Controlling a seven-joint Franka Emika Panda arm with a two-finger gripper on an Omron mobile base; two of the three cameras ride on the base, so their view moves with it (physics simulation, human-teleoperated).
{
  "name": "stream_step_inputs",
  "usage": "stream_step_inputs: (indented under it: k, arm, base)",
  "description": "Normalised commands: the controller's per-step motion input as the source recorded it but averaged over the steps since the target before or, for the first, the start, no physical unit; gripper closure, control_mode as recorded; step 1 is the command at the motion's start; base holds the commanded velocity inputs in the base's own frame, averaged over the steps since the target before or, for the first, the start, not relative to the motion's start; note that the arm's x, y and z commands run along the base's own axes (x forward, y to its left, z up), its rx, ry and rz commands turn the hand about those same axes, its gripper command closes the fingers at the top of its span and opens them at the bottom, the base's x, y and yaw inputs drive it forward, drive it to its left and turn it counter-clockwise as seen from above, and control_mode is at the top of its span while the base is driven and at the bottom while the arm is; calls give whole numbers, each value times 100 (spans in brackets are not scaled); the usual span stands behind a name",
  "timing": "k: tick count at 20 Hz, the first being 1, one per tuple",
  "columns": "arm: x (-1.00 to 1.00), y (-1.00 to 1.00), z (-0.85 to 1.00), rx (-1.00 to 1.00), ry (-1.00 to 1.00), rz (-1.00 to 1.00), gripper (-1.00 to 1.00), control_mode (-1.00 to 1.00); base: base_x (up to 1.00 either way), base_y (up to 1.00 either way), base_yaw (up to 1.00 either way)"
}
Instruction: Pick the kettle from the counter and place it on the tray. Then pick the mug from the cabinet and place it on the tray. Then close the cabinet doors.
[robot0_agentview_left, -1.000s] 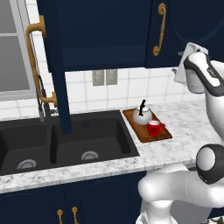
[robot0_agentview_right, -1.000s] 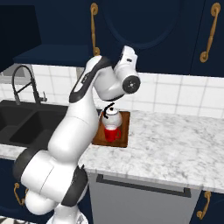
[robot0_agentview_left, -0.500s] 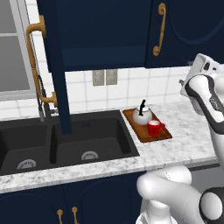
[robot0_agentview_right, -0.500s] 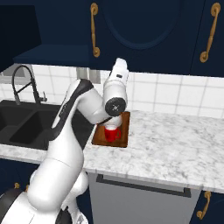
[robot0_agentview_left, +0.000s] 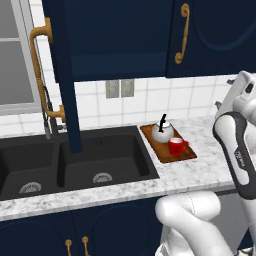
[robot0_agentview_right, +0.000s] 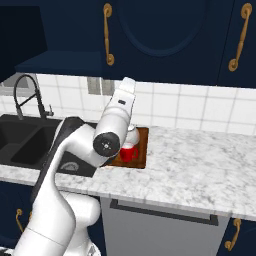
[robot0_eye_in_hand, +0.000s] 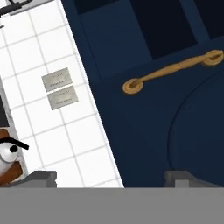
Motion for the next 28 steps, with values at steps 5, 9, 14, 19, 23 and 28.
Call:
stream_step_inputs:
  k: [5, 9, 14, 19, 23, 28]
  arm:
    - [-10, 7, -9, -4, 1, -1, -100, -100]
    - [-44, 28, 0, -13, -7, -8, -100, -100]
    - [-54, 49, 0, -19, -8, -23, -100, -100]
    - [-29, 61, 0, -19, 0, -29, -100, -100]
    - [-24, 65, 0, -24, 0, -25, -100, -100]
    - [-2, 65, -17, -30, 0, -19, -100, -100]
  base:
    - [0, 0, 0]
    - [0, 0, 0]
    - [0, 0, 0]
    - [0, 0, 0]
    - [0, 0, 0]
    - [0, 0, 0]
